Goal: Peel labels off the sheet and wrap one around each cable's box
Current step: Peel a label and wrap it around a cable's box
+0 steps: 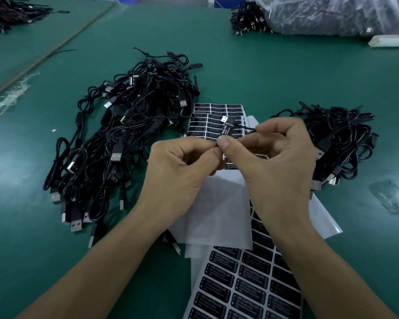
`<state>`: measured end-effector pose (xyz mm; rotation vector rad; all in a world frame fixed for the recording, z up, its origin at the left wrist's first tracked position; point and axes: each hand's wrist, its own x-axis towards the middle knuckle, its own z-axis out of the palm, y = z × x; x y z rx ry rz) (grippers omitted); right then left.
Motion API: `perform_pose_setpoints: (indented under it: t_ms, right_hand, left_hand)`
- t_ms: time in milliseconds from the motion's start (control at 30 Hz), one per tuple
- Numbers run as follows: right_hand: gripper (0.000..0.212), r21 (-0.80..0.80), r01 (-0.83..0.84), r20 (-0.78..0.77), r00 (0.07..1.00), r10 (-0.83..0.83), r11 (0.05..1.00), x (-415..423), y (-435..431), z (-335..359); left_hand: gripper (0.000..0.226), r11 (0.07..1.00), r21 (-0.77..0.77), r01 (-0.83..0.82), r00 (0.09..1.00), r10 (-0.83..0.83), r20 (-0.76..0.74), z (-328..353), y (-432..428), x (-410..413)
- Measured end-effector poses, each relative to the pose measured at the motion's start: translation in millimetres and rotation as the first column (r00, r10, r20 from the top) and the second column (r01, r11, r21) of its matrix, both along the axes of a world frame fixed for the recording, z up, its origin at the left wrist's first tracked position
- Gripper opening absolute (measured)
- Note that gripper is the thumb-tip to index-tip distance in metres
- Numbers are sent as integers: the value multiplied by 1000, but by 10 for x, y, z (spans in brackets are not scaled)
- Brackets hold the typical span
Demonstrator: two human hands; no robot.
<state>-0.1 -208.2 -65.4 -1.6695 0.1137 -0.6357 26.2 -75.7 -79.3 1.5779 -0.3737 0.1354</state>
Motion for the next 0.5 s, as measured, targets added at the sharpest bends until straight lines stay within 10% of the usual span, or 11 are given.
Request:
perform_pose_setpoints:
  t_ms: [500]
  right_hand:
    - [31, -37, -172, 63, 983, 174, 984, 48, -8, -34]
  left_hand:
    - [17, 998, -43, 41, 999, -41, -11, -5, 3, 2]
